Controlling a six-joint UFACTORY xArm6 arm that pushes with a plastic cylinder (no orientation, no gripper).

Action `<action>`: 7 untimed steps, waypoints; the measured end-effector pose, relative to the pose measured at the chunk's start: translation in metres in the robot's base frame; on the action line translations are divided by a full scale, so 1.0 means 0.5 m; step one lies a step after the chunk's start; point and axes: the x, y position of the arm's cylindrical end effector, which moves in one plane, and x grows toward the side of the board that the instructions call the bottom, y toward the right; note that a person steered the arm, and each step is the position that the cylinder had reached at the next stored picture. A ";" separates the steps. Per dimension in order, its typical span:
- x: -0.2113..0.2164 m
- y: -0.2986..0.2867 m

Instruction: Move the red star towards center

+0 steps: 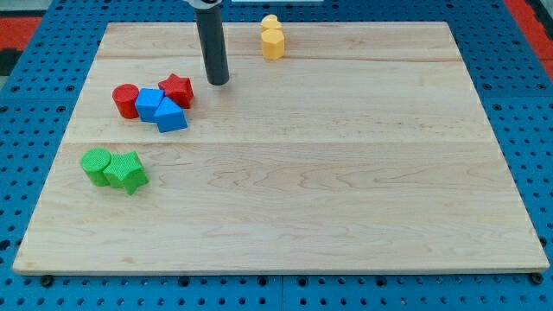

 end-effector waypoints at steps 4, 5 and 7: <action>-0.004 -0.094; -0.004 -0.094; -0.006 -0.147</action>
